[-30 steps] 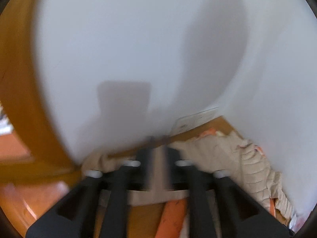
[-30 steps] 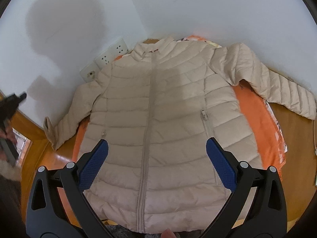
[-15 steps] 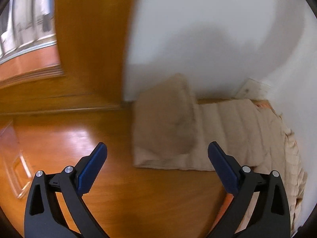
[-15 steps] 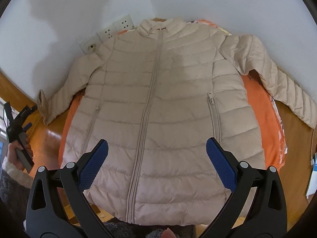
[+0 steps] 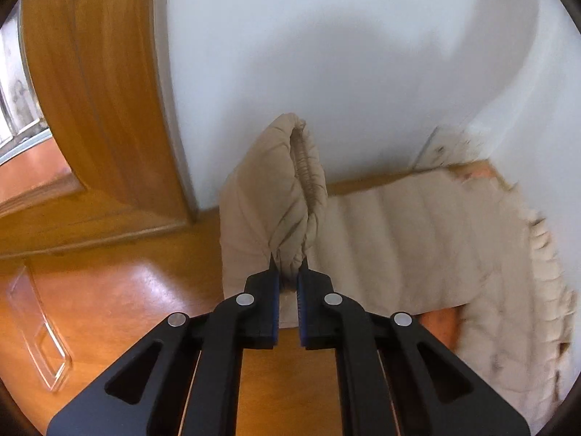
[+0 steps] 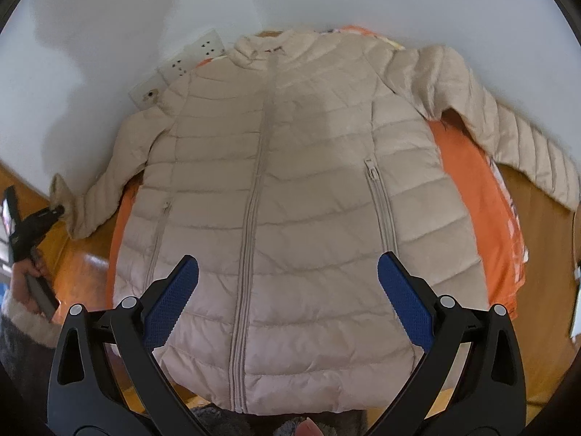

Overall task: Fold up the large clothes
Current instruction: 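Close the left gripper on the sleeve cuff and lift it, then lay the held sleeve across the jacket body and open the left gripper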

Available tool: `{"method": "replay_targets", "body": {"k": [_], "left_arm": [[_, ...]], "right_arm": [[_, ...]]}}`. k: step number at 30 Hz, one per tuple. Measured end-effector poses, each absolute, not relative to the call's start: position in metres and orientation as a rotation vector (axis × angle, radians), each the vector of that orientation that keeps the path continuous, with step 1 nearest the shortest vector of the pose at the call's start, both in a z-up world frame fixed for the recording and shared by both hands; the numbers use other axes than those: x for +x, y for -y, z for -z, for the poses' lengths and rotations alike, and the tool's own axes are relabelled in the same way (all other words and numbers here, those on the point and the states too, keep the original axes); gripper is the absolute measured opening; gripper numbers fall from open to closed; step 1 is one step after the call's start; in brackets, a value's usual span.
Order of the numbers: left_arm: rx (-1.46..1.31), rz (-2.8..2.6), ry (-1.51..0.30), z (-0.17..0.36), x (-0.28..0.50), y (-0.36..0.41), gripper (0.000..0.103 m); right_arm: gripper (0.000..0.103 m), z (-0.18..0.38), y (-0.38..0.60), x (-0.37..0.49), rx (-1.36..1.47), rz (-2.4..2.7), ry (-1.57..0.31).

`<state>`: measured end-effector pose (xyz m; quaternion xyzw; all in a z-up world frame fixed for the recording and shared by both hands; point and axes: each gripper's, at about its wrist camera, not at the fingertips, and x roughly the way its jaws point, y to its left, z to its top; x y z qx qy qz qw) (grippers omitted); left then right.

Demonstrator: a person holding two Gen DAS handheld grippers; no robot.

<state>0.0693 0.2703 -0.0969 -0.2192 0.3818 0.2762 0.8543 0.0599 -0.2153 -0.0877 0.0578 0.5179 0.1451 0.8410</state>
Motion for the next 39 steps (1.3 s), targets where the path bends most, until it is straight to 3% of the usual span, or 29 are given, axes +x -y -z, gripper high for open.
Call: {"method": "replay_targets", "body": {"k": [5,20,31,39], "left_arm": [[-0.494,-0.455,-0.716,0.049,0.072,-0.252,0.007],[-0.421,0.069,-0.503,-0.106,0.205,-0.139,0.007],[-0.432,0.407,-0.568,-0.118,0.283,-0.015,0.007],[-0.335,0.450,-0.696,-0.062,0.312,0.036,0.008]], "right_arm": [[0.098,0.084,0.209,0.070,0.169,-0.328,-1.097],[0.098,0.071,0.254,0.087,0.291,-0.207,-1.035],[0.098,0.077,0.323,0.082,0.362,-0.014,-0.993],[0.098,0.085,0.349,0.074,0.394,0.032,-1.003]]}}
